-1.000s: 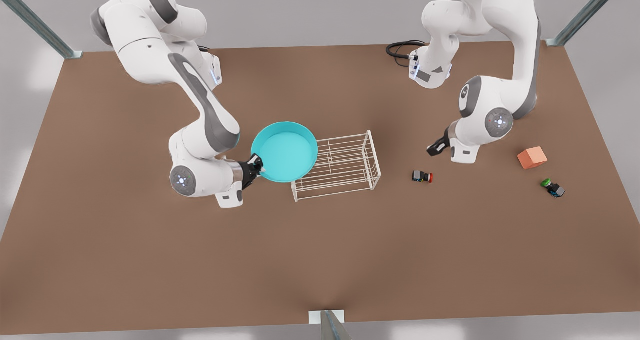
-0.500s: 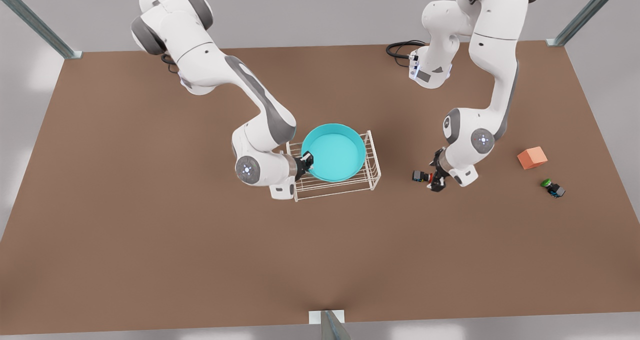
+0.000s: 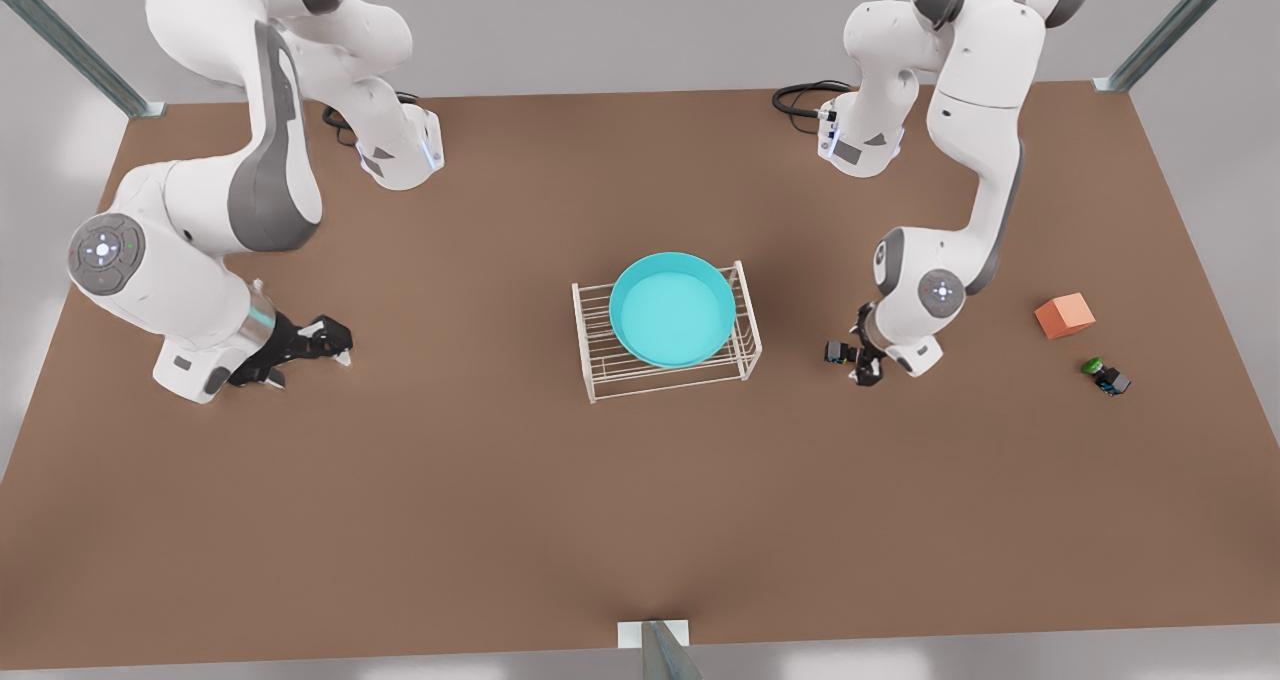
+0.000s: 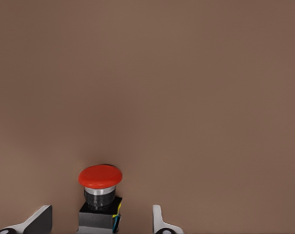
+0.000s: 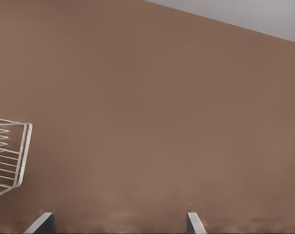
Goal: Place the plate on the shelf with right arm and place the red button switch in the plate with left arm
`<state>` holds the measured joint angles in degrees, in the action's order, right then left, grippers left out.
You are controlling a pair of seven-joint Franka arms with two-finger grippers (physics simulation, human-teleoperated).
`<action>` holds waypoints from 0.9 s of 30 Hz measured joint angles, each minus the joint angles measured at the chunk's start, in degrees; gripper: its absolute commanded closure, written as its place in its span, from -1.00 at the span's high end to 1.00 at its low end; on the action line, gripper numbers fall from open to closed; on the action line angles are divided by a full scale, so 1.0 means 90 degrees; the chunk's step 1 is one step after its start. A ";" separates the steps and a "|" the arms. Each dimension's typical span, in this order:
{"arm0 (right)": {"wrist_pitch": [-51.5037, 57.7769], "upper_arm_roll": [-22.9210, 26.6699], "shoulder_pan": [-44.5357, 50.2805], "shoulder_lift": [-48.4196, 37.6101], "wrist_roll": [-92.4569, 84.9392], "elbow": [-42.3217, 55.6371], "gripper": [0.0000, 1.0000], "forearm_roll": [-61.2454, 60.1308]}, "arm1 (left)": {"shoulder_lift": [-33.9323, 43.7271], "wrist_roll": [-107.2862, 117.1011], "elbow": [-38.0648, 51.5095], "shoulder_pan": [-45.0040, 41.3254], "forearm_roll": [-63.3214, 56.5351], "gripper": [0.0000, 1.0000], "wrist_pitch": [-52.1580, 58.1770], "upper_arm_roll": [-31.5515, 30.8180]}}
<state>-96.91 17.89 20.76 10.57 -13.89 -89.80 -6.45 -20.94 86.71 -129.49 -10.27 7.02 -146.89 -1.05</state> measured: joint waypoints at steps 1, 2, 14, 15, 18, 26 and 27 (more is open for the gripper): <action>-0.0102 0.0088 -0.0067 -0.0270 0.0034 -0.0439 1.00 0.0163 | -0.0061 0.0048 -0.0004 -0.0002 0.0015 1.00 -0.0079 -0.0015; -0.0192 0.0130 -0.0153 -0.0388 0.0066 -0.0661 1.00 0.0289 | -0.0122 0.0094 -0.0005 -0.0003 0.0026 1.00 -0.0157 -0.0022; -0.0661 0.0144 -0.0034 -0.0396 0.0342 -0.0836 1.00 0.0650 | -0.0355 0.0484 0.0000 0.0007 0.0047 0.96 -0.0653 -0.0023; -0.0671 0.0144 -0.0039 -0.0395 0.0358 -0.0836 1.00 0.0653 | -0.0363 0.0504 0.0000 0.0008 0.0042 0.96 -0.0664 -0.0021; -0.0694 0.0145 -0.0036 -0.0391 0.0400 -0.0837 1.00 0.0659 | -0.0406 0.0560 0.0006 0.0008 0.0030 0.94 -0.0692 -0.0020; -0.0720 0.0154 -0.0029 -0.0390 0.0484 -0.0836 1.00 0.0661 | -0.0441 0.0673 0.0072 0.0018 0.0014 -0.04 -0.0714 -0.0010; -0.0721 0.0162 -0.0027 -0.0393 0.0492 -0.0836 1.00 0.0659 | -0.0437 0.0683 0.0090 0.0018 0.0014 -0.05 -0.0709 -0.0010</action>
<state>-103.40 19.35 20.52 7.03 -9.47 -97.32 -0.52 -24.87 92.85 -128.68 -10.11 7.14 -153.27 -1.14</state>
